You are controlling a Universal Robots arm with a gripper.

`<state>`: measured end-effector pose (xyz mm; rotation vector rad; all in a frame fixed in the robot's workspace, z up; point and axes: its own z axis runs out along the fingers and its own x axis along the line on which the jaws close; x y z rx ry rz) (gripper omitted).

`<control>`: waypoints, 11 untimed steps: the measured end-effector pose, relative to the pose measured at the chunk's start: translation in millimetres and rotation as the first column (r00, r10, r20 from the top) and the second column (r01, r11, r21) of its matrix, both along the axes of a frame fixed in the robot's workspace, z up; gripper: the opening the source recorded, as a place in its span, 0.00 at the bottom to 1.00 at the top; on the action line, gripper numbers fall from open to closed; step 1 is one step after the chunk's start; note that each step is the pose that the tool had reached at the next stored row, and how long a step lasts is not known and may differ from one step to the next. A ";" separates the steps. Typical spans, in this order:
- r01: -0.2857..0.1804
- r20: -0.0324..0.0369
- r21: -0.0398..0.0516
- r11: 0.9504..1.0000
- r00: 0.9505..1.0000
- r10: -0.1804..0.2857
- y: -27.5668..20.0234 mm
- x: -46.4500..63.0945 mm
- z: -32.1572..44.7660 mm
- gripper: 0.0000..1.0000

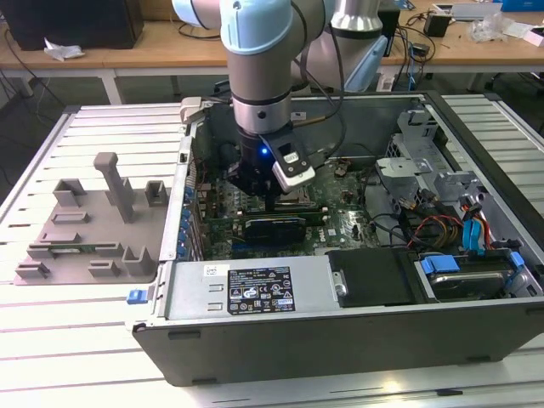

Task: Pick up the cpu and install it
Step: 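Install the second cpu locking lever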

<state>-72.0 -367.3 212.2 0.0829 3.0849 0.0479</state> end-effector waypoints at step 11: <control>0.000 0.001 0.046 0.999 1.000 0.000 -8.4 -5.1 -3.0 0.11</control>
